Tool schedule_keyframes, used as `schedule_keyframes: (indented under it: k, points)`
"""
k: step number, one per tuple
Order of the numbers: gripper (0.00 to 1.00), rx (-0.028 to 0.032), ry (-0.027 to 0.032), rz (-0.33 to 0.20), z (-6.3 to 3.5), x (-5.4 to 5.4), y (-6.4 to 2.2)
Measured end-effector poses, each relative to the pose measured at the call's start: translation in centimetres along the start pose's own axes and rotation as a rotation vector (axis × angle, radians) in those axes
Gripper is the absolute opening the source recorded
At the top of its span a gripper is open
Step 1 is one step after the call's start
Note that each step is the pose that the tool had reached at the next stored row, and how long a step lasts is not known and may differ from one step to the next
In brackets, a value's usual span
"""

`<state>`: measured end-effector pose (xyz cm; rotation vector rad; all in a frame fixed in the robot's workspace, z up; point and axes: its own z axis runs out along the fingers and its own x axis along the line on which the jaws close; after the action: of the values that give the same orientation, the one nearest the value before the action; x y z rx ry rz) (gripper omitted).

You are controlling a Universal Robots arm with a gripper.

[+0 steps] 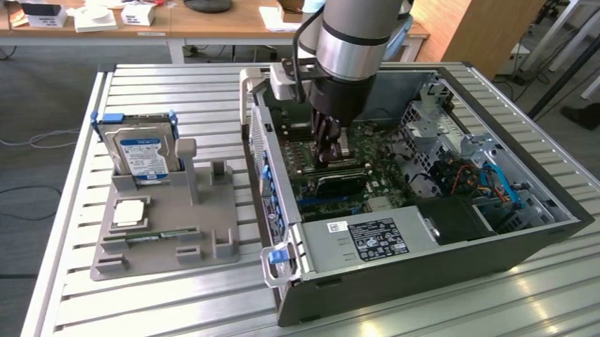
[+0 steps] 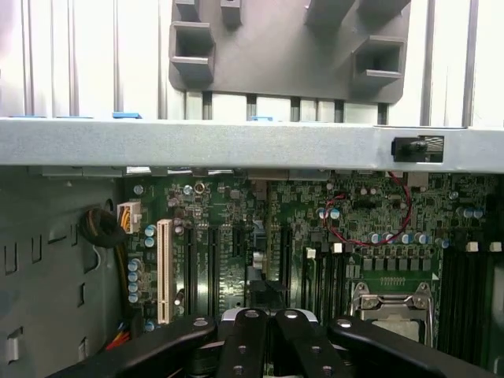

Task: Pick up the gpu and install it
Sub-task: 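Press down on the gpu until it lock into place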

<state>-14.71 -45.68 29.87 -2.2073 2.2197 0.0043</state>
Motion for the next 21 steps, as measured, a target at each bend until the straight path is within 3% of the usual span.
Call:
schedule_keyframes:
  k: [14, 21]
  points:
    - [0.11, -0.0001, 0.0, 0.0, 0.14, -0.3, 0.27]
    - [0.11, -0.0001, -0.0001, 0.0, 1.05, -0.3, 0.29]
